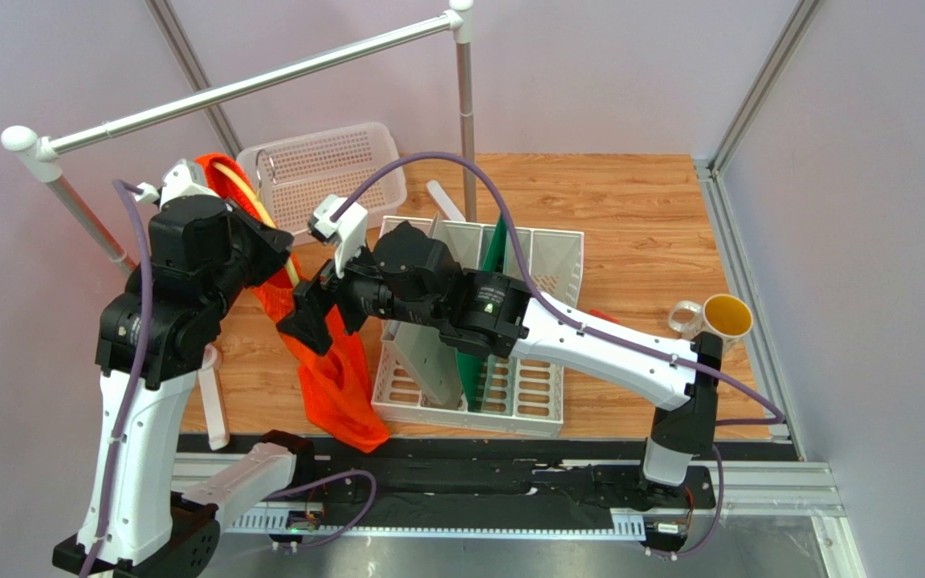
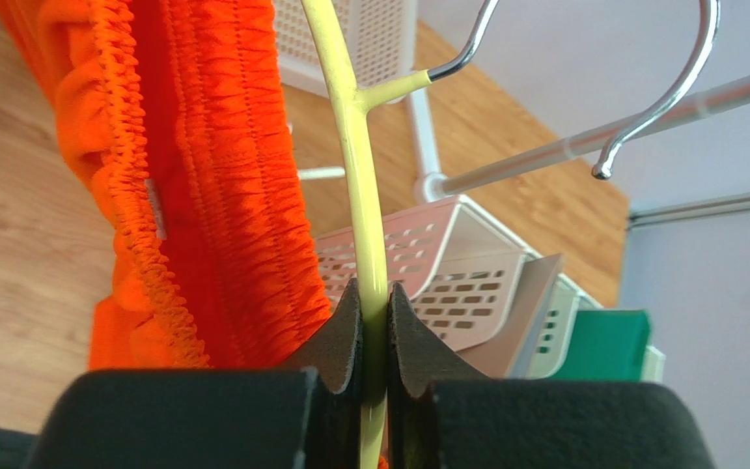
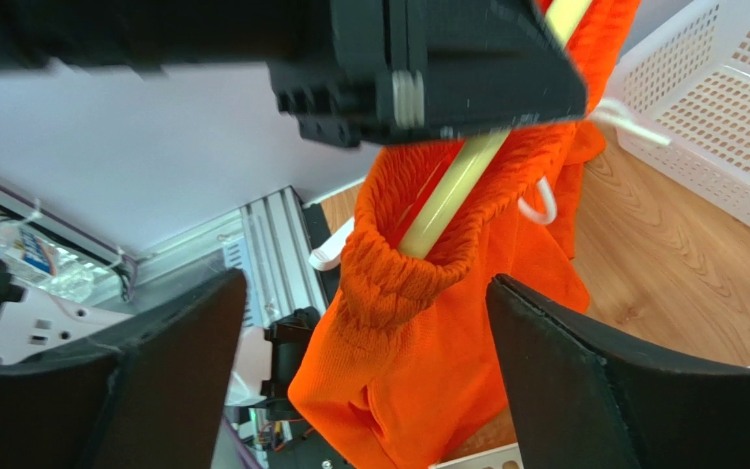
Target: Remove the shorts from the hanger
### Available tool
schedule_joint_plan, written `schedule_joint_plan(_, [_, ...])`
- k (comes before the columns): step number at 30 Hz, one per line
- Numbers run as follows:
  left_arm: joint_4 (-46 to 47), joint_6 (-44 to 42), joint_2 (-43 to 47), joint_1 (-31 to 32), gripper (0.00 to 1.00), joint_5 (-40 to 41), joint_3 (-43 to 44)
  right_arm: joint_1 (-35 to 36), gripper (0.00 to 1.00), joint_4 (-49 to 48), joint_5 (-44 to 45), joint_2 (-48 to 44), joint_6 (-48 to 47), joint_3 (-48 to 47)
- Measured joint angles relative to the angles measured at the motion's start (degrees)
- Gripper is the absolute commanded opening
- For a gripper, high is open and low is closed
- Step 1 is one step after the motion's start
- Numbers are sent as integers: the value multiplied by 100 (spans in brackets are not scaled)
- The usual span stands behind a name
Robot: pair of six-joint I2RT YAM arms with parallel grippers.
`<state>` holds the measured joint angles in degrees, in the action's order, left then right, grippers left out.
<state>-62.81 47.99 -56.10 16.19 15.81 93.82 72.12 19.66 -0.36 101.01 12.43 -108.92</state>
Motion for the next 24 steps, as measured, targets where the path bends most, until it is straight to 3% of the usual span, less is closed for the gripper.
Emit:
schedule_joint_plan(8, [-177, -374, 63, 0, 0, 111, -208, -28, 83, 487, 205, 28, 205, -601])
schedule_joint_plan(11, [-173, -334, 72, -4, 0, 107, -208, -42, 72, 557, 232, 114, 284, -791])
schedule_joint_plan(19, [-48, -66, 79, -7, 0, 114, -221, -149, 67, 758, 37, 372, 490, -857])
schedule_joint_plan(24, [256, 74, 323, -50, 0, 131, -393, -219, 56, 761, -70, 396, 540, -844])
